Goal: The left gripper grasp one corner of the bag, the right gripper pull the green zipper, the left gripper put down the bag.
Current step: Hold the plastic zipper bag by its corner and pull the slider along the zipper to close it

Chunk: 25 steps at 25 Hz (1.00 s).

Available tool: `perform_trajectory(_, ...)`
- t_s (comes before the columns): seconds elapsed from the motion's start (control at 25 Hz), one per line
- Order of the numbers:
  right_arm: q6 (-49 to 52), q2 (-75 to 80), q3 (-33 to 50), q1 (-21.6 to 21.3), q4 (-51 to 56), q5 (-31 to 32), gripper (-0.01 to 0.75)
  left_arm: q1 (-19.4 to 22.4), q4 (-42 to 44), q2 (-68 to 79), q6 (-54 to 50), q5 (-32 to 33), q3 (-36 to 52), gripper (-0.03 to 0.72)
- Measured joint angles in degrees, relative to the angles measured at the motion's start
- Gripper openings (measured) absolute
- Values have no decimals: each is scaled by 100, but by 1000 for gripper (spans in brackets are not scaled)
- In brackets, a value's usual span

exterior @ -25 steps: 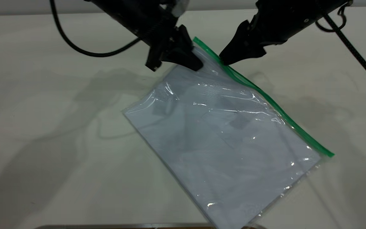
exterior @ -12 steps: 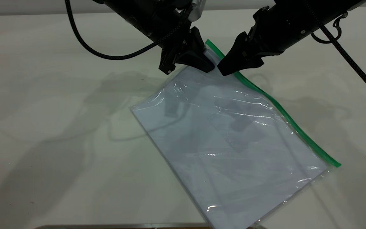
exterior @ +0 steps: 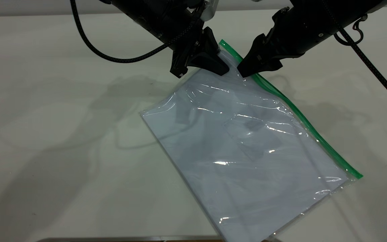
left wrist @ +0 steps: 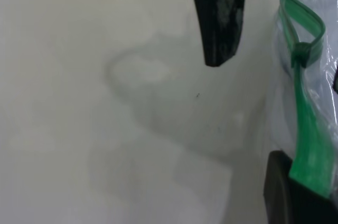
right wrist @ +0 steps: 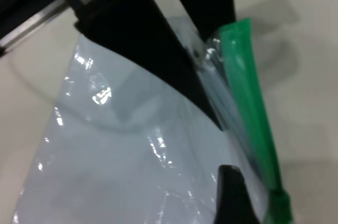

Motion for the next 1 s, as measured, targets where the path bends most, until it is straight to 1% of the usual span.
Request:
perform_trajectory(0.08,0,0,0,0,0,111,457,0,-6,0,0,-11,0,54)
perform_trajectory(0.16,0,0,0,0,0,234,384,0,-12,0,0,-38,0,54)
perform_trajectory(0.24,-5,0,0,0,0,344,291,0,-14,0,0,-48,0,54)
perform_trajectory(0.36,-10,0,0,0,0,344,169,0,-45,0,0,-43,0,54)
perform_trajectory(0.4,-12,0,0,-5,0,344,136,0,-88,0,0,-43,0,54)
perform_trajectory(0.48,-17,0,0,-5,0,320,96,0,-201,0,0,-43,0,54)
perform_trajectory(0.56,-17,0,0,-5,0,292,79,0,-254,0,0,-49,0,54)
perform_trajectory(0.88,-17,0,0,-5,-5,118,74,0,-337,12,0,-90,0,54)
perform_trajectory(1.0,39,0,0,-5,-69,60,52,6,-339,12,0,-96,0,54)
